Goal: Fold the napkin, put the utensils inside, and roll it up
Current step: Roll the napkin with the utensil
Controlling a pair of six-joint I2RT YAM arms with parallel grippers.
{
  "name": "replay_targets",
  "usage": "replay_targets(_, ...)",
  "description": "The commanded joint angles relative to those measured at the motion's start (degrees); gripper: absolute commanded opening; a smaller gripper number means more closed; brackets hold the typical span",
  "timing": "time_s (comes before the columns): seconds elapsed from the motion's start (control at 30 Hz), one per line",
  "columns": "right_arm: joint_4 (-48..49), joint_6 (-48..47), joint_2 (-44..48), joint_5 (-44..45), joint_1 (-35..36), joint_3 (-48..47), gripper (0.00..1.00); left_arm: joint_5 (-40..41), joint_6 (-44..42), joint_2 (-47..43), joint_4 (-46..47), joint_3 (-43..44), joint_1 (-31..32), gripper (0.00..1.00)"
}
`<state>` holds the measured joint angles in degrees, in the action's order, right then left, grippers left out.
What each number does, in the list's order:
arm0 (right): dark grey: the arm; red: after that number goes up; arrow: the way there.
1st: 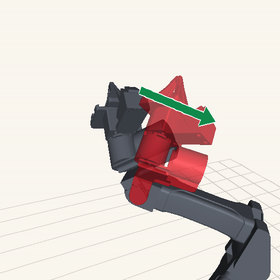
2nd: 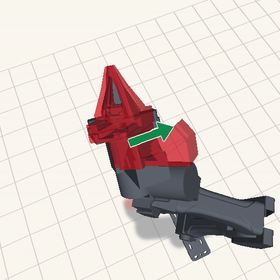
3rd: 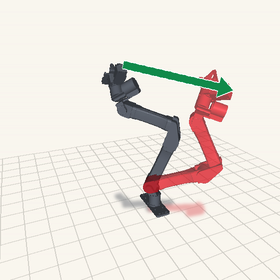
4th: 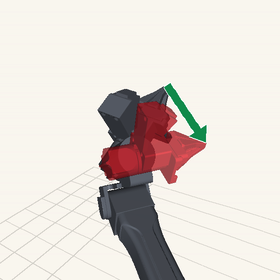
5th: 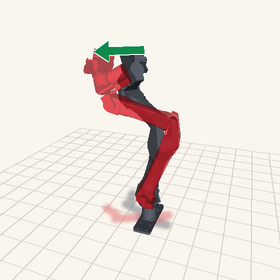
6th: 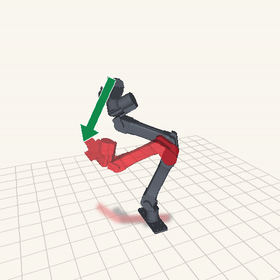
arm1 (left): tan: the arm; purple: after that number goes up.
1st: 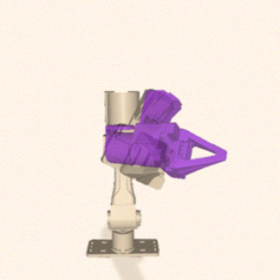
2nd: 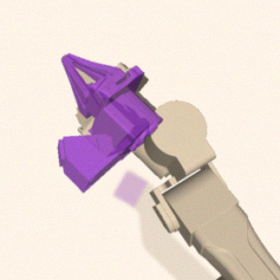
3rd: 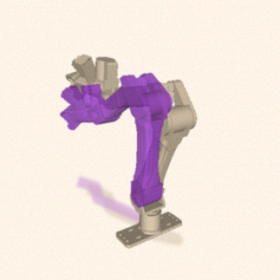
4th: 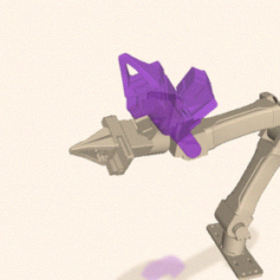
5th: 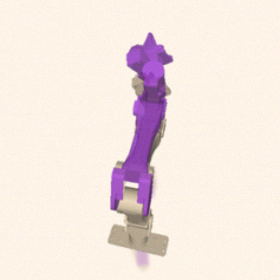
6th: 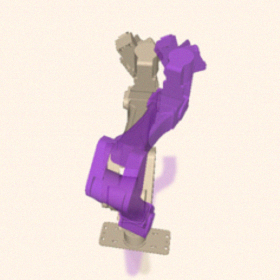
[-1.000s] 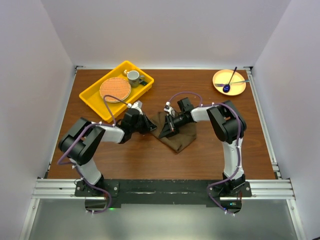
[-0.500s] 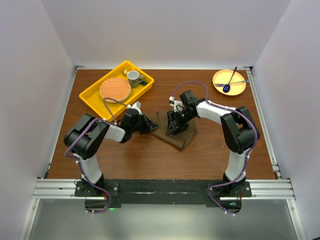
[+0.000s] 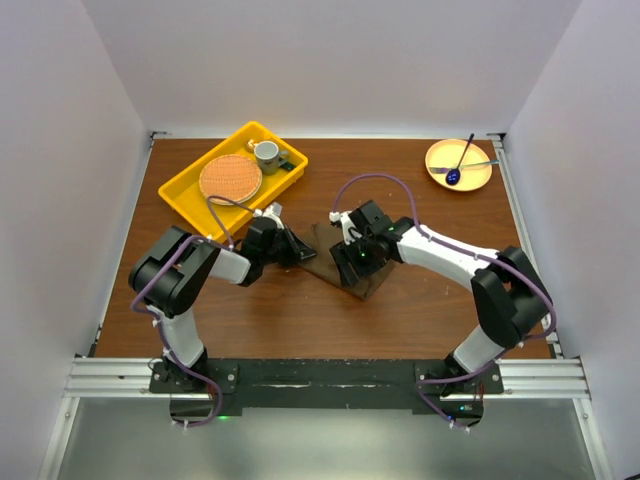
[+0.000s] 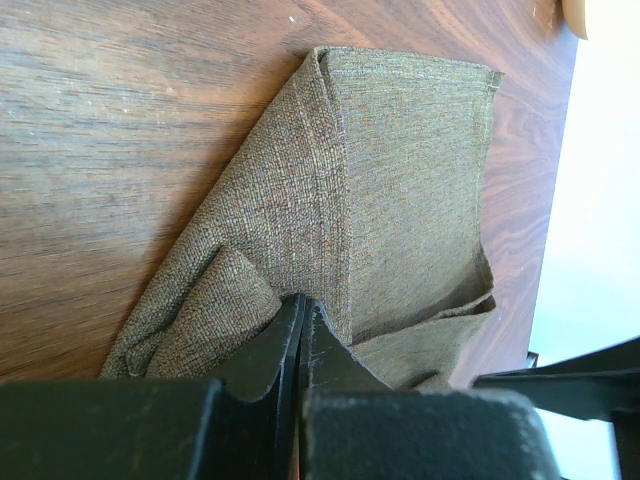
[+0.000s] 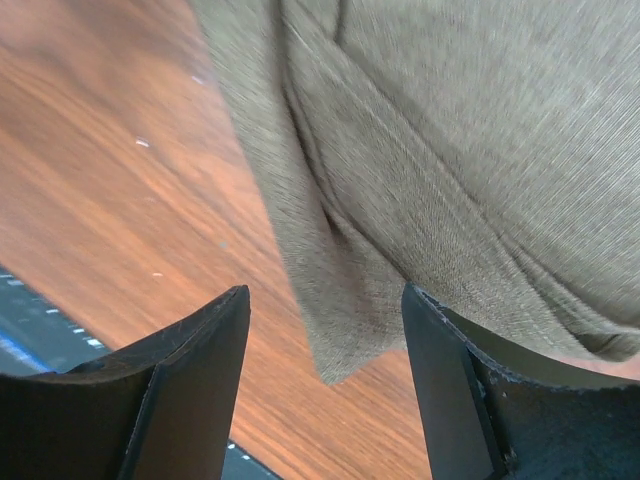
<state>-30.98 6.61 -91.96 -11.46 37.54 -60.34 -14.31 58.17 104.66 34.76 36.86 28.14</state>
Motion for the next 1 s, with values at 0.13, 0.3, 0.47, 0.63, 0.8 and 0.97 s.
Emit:
replay_targets(0.13,4.4,4.2,-2.8,7.4,1.7,3.4,0.50,3.6,-3.2,2.3,-11.9,-1.5,-0.7,0.00)
replay_targets(0.3,6.1,8.0,-3.9,6.4,1.2,6.1,0.00,3.3,-3.7,1.9,-12.5,-1.1,-0.8,0.00)
replay_targets(0.47,8.3,12.3,-9.2,-0.7,-4.9,9.5,0.00,3.4,-4.2,1.9,-13.1,-1.3,-1.4,0.00)
replay_targets(0.63,9.9,13.8,-8.6,-1.8,-5.0,12.2,0.00,3.1,-5.3,2.6,-13.7,0.0,-1.5,0.00)
replay_targets(0.8,3.8,10.1,-7.7,5.5,-2.5,4.8,0.18,2.8,-5.2,3.4,-14.1,1.0,-1.5,0.00)
replay_targets(0.97,-4.9,6.3,-6.2,13.9,4.5,-6.2,0.50,2.5,-5.6,4.1,-15.0,2.3,-1.5,0.00)
